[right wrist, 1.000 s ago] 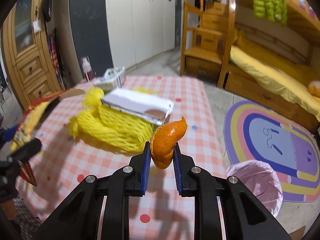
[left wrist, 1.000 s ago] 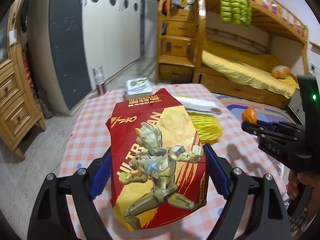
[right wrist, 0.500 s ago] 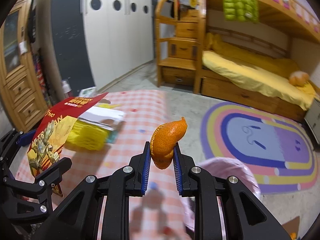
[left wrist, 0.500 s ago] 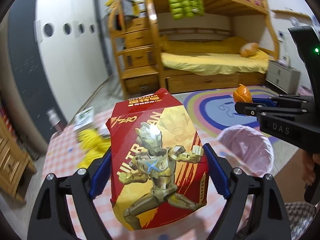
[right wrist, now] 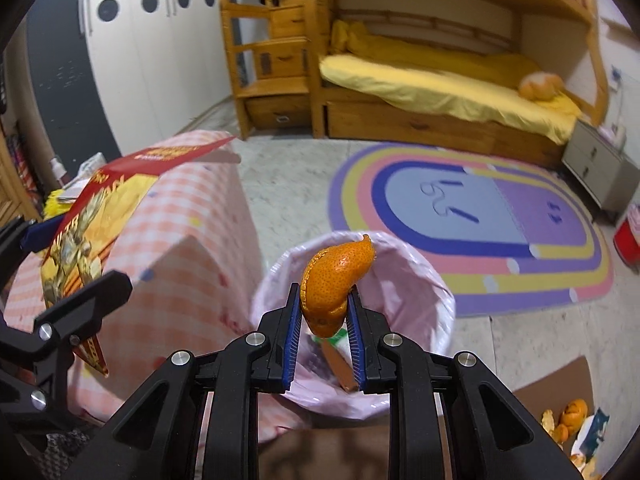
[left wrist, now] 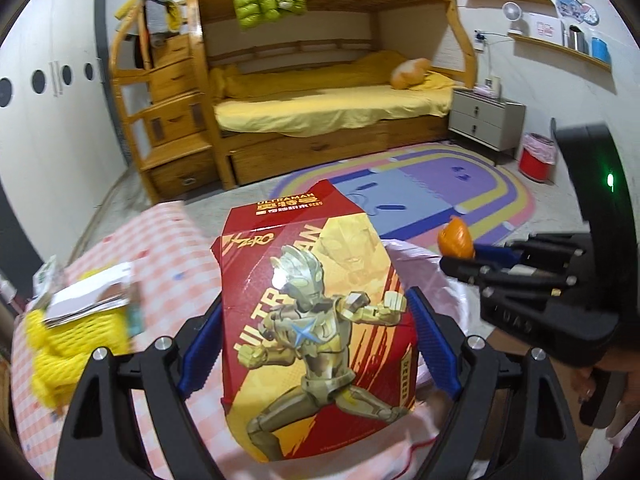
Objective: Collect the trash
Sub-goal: 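Carry the snack box and orange peel to the pink bin and release both, then move both tools back over the table toward the yellow foam net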
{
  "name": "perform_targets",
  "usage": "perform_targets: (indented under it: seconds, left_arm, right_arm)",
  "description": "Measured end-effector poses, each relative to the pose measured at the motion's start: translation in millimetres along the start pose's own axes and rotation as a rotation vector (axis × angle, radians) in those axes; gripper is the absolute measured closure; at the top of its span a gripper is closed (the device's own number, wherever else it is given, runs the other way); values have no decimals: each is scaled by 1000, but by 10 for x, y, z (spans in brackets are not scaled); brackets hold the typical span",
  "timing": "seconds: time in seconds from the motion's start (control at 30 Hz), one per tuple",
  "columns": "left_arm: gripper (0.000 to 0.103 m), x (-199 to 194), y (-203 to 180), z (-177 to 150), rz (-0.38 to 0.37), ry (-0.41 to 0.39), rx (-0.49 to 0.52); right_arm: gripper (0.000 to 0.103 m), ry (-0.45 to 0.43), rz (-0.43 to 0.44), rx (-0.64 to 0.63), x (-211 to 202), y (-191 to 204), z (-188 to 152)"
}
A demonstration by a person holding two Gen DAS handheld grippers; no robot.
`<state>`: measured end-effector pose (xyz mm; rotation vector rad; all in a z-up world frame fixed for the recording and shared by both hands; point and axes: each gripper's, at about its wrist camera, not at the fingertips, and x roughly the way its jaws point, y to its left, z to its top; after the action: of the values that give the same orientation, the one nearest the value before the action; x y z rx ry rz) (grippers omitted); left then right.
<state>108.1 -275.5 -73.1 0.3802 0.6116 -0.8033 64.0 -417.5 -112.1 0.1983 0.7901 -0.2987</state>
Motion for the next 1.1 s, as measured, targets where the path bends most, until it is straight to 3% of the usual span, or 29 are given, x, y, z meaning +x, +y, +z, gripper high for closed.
perform_targets:
  seconds: [0.23,0.3,0.37,0.7,1.1]
  left_arm:
    - [16,335,-180,110,-38,16,9]
    - [11,358,-186,95,-34,14,12]
    - [10,359,-170,101,-37,15,1]
    - [10,77,249,141,12,-10,-139]
    - [10,-611,894,-117,194,-37,-197]
  right_arm:
    - [77,28,20,46,239,-252,-7]
    - [59,40,35,47,315,-281,-16]
    - [50,45,19,54,378,-298,-23]
    - [50,11,12,59,154,-249,12]
    - [47,-79,127,-27,-372,551,334]
